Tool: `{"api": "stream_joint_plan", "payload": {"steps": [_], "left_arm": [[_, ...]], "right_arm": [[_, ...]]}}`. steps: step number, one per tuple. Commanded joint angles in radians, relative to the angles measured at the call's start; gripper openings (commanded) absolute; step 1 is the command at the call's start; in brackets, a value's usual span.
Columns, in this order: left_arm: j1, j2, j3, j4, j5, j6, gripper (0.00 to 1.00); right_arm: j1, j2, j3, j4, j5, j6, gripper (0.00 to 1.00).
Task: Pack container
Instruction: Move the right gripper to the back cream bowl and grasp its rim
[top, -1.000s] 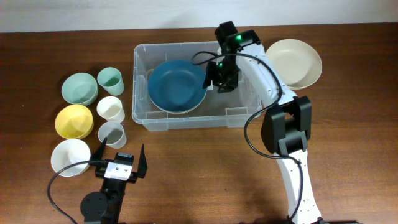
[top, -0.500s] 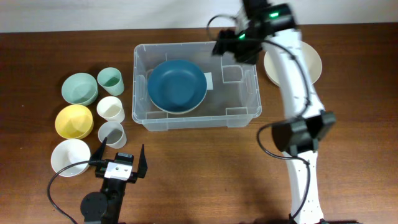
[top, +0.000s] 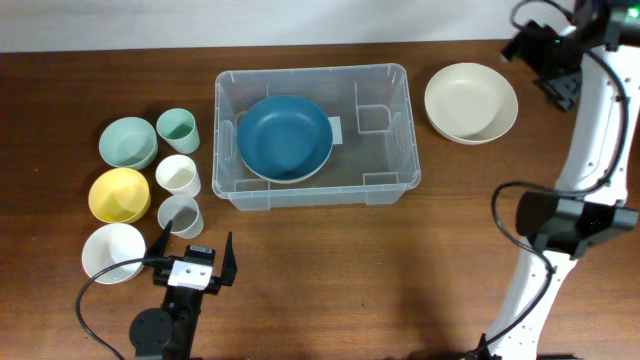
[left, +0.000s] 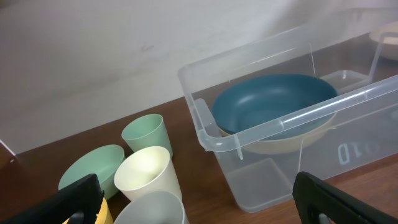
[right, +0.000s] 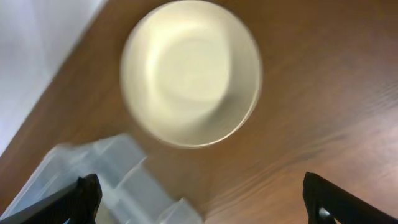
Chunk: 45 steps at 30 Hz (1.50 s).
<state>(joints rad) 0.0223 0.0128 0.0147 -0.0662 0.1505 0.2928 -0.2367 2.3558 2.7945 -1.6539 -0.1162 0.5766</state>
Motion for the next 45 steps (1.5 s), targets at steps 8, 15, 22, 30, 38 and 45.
{"api": "stream_joint_plan", "payload": {"steps": [8, 15, 22, 30, 38, 45], "left_arm": [[0.004, -0.007, -0.005, -0.001, 0.008, 0.008, 1.00], [0.004, -0.007, -0.005, -0.001, 0.007, 0.008, 1.00], [0.004, -0.007, -0.005, -0.001, 0.007, 0.008, 1.00], [0.004, -0.007, -0.005, -0.002, 0.007, 0.008, 1.00], [0.004, -0.007, -0.006, -0.001, 0.008, 0.008, 1.00], [0.004, -0.007, -0.005, -0.001, 0.007, 0.008, 1.00]], "right_arm": [[-0.019, 0.024, -0.434, 0.300, -0.112, 0.044, 0.99], [-0.026, 0.024, -0.636, 0.447, -0.105, 0.064, 0.99], [-0.025, 0.024, -0.708, 0.521, -0.105, 0.054, 0.99], [-0.025, 0.041, -0.760, 0.554, -0.089, 0.076, 0.99], [-0.025, 0.044, -0.763, 0.558, -0.089, 0.076, 0.63], [-0.025, 0.044, -0.763, 0.574, -0.089, 0.076, 0.25]]}}
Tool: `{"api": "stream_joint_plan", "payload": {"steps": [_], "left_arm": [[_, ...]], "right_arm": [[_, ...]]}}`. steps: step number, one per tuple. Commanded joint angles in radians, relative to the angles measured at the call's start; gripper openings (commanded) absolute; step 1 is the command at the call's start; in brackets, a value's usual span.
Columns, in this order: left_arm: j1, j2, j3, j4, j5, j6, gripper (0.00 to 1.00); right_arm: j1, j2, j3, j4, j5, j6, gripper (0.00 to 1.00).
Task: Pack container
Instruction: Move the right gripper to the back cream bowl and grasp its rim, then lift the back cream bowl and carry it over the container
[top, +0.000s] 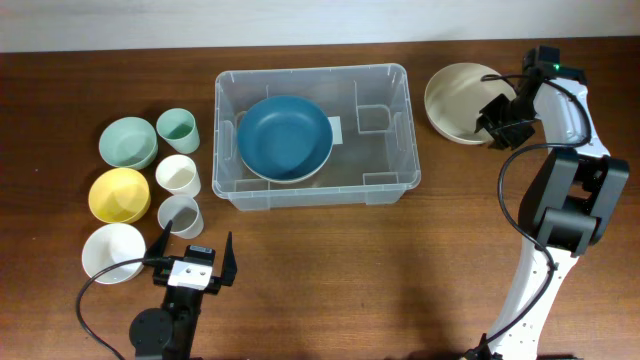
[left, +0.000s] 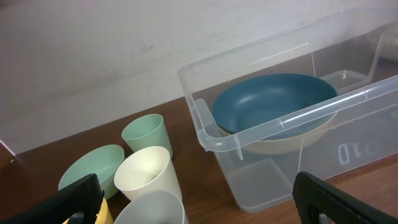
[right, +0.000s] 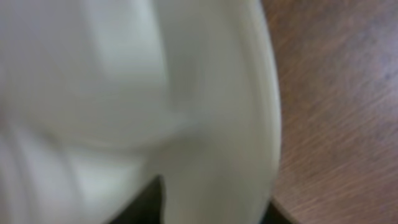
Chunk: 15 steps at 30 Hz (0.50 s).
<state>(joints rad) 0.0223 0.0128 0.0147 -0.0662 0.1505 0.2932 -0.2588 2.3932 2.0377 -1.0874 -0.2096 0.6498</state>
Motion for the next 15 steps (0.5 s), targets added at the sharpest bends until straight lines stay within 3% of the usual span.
{"api": "stream_joint_plan", "payload": {"steps": [1, 4, 15], "left_arm": [[0.004, -0.007, -0.006, -0.001, 0.007, 0.008, 1.00], [0.004, -0.007, -0.005, -0.001, 0.007, 0.008, 1.00], [0.004, -0.007, -0.005, -0.001, 0.007, 0.008, 1.00]], "right_arm": [[-0.003, 0.006, -0.006, 0.010, 0.004, 0.003, 0.19], [-0.003, 0.006, -0.006, 0.012, 0.012, 0.003, 0.04], [-0.048, -0.014, 0.018, 0.014, -0.089, 0.002, 0.03]]}}
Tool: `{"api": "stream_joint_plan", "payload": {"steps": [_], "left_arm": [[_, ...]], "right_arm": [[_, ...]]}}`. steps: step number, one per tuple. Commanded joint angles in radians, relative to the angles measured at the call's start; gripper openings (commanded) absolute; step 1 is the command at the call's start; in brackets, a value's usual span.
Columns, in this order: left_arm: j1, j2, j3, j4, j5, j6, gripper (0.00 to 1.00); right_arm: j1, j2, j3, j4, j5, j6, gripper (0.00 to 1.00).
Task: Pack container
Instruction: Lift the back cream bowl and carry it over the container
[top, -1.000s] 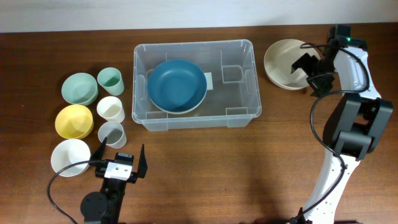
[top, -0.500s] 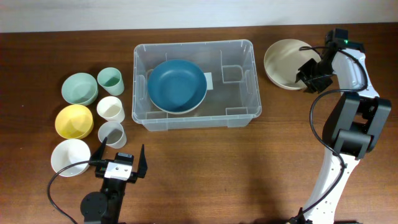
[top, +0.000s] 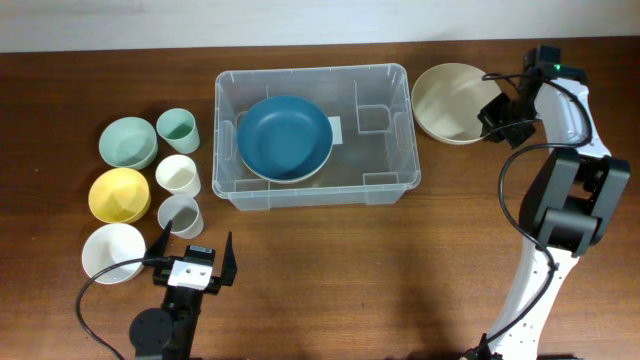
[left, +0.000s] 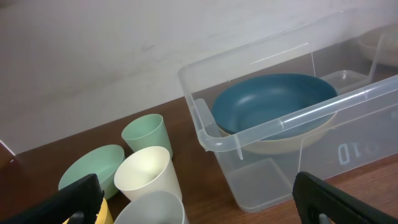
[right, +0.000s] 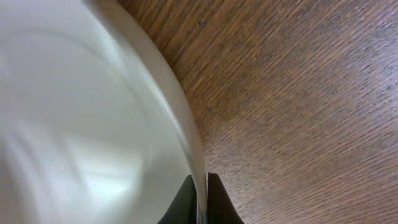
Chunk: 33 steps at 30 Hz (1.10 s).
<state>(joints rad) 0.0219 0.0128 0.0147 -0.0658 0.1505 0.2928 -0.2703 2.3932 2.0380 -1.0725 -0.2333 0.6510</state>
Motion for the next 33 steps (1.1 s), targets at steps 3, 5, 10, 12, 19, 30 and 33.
{"api": "stream_joint_plan", "payload": {"steps": [3, 5, 10, 12, 19, 30, 33], "left_arm": [[0.005, -0.007, -0.006, -0.002, 0.007, 0.008, 1.00], [0.005, -0.007, -0.005, -0.002, 0.007, 0.008, 1.00], [0.005, -0.007, -0.005, -0.002, 0.007, 0.008, 1.00], [0.005, -0.007, -0.005, -0.002, 0.007, 0.008, 1.00], [0.005, -0.006, -0.005, -0.002, 0.007, 0.008, 1.00], [0.005, -0.007, -0.005, -0.002, 0.007, 0.008, 1.00], [0.005, -0.007, -0.006, -0.002, 0.007, 0.008, 1.00]], "right_arm": [[-0.077, -0.039, 0.050, -0.017, -0.108, 0.001, 0.03], [-0.109, -0.065, 0.086, -0.047, -0.108, -0.011, 0.04], [-0.166, -0.158, 0.171, -0.119, -0.146, -0.084, 0.04], [-0.175, -0.206, 0.200, -0.155, -0.168, -0.105, 0.04], [-0.145, -0.379, 0.237, -0.193, -0.305, -0.177, 0.04], [0.032, -0.557, 0.237, -0.240, -0.436, -0.250, 0.04], [0.133, -0.551, 0.236, -0.253, -0.434, -0.282, 0.04]]}}
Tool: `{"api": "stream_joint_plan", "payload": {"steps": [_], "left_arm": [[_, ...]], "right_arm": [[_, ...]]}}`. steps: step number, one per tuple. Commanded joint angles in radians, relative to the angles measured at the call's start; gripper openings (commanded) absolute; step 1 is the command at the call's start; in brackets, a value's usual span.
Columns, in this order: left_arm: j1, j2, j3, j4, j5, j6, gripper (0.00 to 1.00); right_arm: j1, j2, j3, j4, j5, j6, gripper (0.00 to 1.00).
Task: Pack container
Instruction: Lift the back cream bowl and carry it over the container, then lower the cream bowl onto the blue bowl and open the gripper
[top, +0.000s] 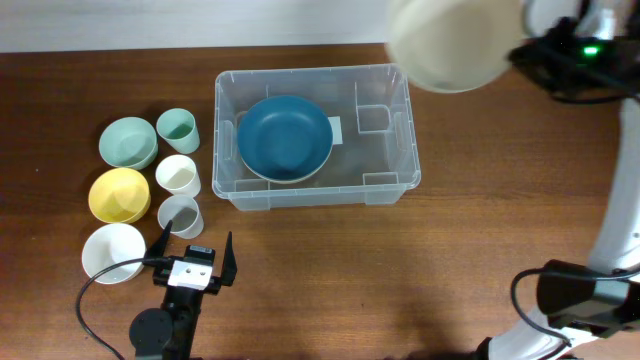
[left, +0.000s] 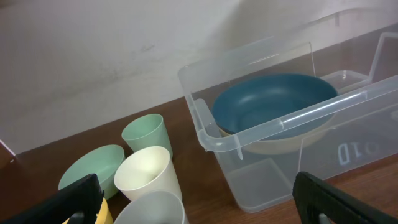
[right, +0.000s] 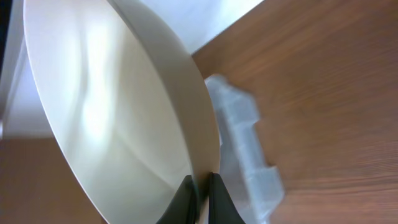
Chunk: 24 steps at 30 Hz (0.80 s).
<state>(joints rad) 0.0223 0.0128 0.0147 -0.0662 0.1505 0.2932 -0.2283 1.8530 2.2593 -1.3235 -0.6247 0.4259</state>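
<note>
The clear plastic container (top: 388, 150) stands mid-table with a blue bowl (top: 285, 137) in its left half, stacked on a cream one. A large cream bowl (top: 448, 45) hangs high over the container's far right corner. My right gripper (top: 514, 52) is shut on its rim. In the right wrist view the fingers pinch the bowl (right: 112, 106) by its edge at my right gripper (right: 202, 190), with the container's corner (right: 242, 143) below. My left gripper (top: 196, 240) stands open near the front left, facing the container (left: 249, 140).
Left of the container stand a mint cup (top: 178, 129), a cream cup (top: 178, 174) and a grey cup (top: 179, 214). Beside them lie a mint bowl (top: 128, 141), a yellow bowl (top: 119, 194) and a white bowl (top: 112, 251). The same cups (left: 148, 134) fill the left wrist view.
My right gripper has risen with the cream bowl, from table level right of the container to high above its far right corner. The left arm has not moved.
The cream bowl lay on the table right of the container with my right gripper open above it. Then the gripper was at the bowl's right rim, then shut on it with the bowl tilted. Now the bowl is held high near the container.
</note>
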Motion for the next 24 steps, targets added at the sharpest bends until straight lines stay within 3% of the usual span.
{"api": "stream_joint_plan", "payload": {"steps": [1, 12, 24], "left_arm": [[0.004, -0.007, -0.006, -0.001, 0.007, 0.008, 1.00], [0.004, -0.007, -0.005, -0.001, 0.007, 0.008, 1.00], [0.004, -0.007, -0.005, -0.001, 0.007, 0.008, 1.00]], "right_arm": [[0.126, -0.006, 0.014, -0.002, -0.031, -0.056, 0.04], [0.465, 0.098, 0.005, 0.058, 0.106, -0.025, 0.04], [0.570, 0.300, 0.005, 0.147, 0.074, -0.012, 0.04]]}}
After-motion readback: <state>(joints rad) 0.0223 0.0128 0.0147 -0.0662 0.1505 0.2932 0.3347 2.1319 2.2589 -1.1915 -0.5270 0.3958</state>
